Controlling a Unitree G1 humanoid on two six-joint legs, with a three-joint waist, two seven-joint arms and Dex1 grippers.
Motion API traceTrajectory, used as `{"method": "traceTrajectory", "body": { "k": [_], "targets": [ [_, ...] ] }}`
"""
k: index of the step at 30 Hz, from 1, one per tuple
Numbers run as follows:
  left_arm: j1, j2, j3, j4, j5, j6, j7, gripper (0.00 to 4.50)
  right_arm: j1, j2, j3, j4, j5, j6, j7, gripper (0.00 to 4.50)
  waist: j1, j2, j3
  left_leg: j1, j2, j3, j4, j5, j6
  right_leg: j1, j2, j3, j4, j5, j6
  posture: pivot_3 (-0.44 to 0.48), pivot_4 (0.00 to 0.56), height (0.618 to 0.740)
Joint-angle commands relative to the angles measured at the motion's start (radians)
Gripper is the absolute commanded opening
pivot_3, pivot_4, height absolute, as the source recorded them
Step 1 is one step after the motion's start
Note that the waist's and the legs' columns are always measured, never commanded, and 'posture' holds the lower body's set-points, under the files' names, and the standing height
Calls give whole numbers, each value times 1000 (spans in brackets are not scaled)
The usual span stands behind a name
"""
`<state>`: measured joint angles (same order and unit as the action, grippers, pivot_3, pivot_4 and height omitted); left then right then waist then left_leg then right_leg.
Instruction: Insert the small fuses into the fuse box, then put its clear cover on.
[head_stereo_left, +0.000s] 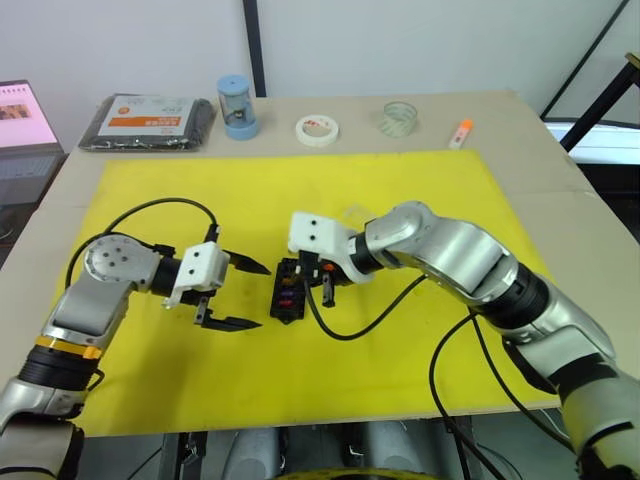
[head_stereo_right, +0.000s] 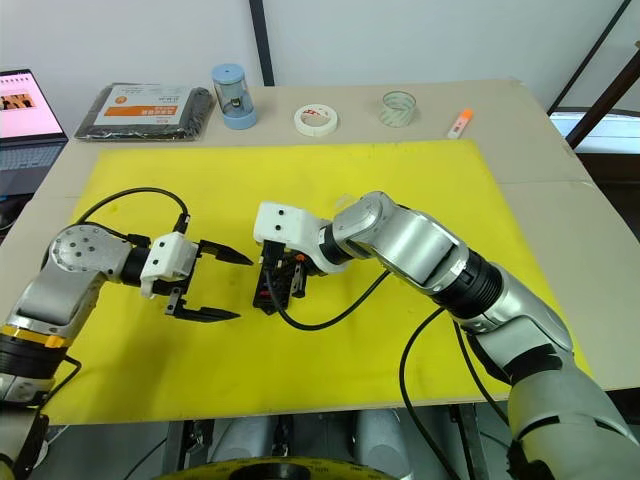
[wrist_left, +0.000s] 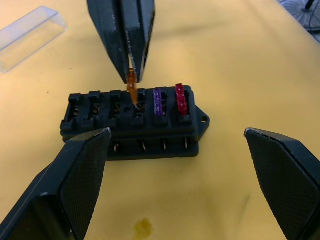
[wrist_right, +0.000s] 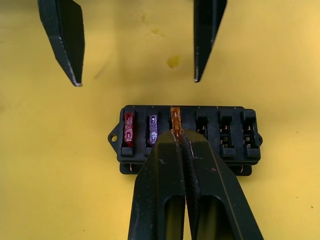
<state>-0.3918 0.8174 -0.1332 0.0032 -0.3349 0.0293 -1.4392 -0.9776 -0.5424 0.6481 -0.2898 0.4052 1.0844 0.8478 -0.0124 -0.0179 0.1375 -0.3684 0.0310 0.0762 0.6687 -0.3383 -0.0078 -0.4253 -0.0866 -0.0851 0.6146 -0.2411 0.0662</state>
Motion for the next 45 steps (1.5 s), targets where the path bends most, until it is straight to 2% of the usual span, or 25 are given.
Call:
{"method": "traceTrajectory", "body": {
  "k": [1,45],
  "targets": [
    [-16,1,12,-24,0,9,9,4487,-5,15,-10,-6,-18,-3,10,0,0,0,0,0,0,0,0,0,0,0,0,0,0,0,0,0,150,740],
    [11,-10,17,-38,17,13,55,4487,-3,52,8,18,-93,40,65,0,-1,0,0,1,-1,0,0,1,-1,0,1,0,1,0,0,0,150,740]
  ]
}}
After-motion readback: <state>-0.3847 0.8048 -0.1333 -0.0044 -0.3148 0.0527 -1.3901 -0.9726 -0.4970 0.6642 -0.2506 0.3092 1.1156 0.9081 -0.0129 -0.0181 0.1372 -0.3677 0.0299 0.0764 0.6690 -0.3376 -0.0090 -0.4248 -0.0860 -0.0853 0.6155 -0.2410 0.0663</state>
